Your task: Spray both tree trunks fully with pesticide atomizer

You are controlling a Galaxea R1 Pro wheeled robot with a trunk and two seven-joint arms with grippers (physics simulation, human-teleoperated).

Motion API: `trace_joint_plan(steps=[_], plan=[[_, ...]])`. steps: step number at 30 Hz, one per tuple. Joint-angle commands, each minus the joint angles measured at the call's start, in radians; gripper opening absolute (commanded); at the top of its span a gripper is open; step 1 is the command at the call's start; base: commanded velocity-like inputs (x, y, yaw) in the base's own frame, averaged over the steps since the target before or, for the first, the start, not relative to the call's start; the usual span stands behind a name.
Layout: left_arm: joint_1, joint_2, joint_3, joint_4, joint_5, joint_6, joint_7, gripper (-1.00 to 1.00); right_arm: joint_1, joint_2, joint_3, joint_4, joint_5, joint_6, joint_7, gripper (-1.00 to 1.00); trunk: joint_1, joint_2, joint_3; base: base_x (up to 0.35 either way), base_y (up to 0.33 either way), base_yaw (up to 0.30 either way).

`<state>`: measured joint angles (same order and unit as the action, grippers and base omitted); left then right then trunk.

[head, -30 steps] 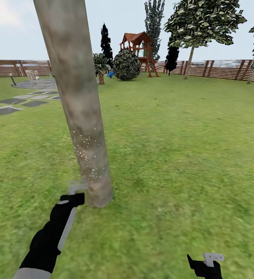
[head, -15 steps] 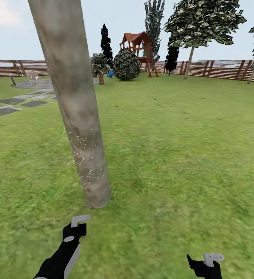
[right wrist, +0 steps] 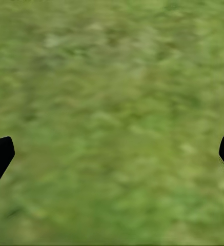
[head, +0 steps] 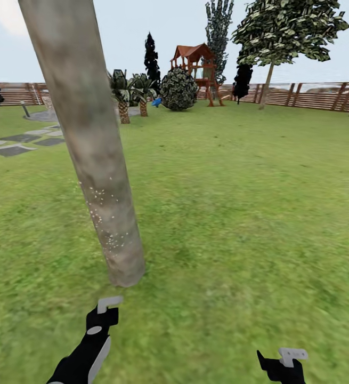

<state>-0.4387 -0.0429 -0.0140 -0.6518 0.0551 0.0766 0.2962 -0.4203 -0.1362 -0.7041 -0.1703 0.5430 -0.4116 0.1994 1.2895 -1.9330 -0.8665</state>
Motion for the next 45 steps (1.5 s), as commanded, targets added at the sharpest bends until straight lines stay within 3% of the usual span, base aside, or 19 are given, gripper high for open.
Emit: trace_joint_plan(steps=[1,8,12,15,25,42,45], plan=[[0.000,0.000,0.001,0.000,0.001,0.001,0.000,-1.00,0.000,0.000,0.000,0.000,0.000,0.000,0.000,1.00,0.000,0.000,0.000,0.000,-0.272,0.274],[0.000,-0.003,0.002,0.001,0.007,0.015,-0.003,-1.00,0.000,0.000,0.000,0.000,0.000,0.000,0.001,1.00,0.000,0.000,0.000,0.038,-0.272,0.144],[0.000,-0.007,0.000,0.000,0.009,0.089,-0.004,-1.00,0.000,0.000,0.000,0.000,0.000,0.000,0.000,1.00,0.000,0.000,0.000,0.131,-0.271,0.003],[0.000,-0.006,0.000,0.000,0.010,0.104,-0.003,-1.00,0.000,0.000,0.000,0.000,0.000,0.000,0.000,1.00,0.000,0.000,0.000,0.146,-0.269,0.000],[0.000,-0.006,0.000,0.000,0.009,0.104,0.000,-1.00,0.000,0.001,0.000,0.000,0.000,0.000,0.000,1.00,0.000,0.000,0.000,0.146,-0.269,0.009],[0.000,-0.005,0.011,-0.009,0.009,0.103,0.014,-1.00,0.000,0.001,0.000,0.000,0.000,0.000,0.000,1.00,0.000,0.000,0.000,0.098,-0.270,0.151],[0.000,-0.003,0.041,-0.011,0.014,0.098,0.047,-1.00,0.000,0.001,0.000,0.000,0.000,0.000,0.000,1.00,0.000,0.000,0.000,0.000,-0.271,0.258]])
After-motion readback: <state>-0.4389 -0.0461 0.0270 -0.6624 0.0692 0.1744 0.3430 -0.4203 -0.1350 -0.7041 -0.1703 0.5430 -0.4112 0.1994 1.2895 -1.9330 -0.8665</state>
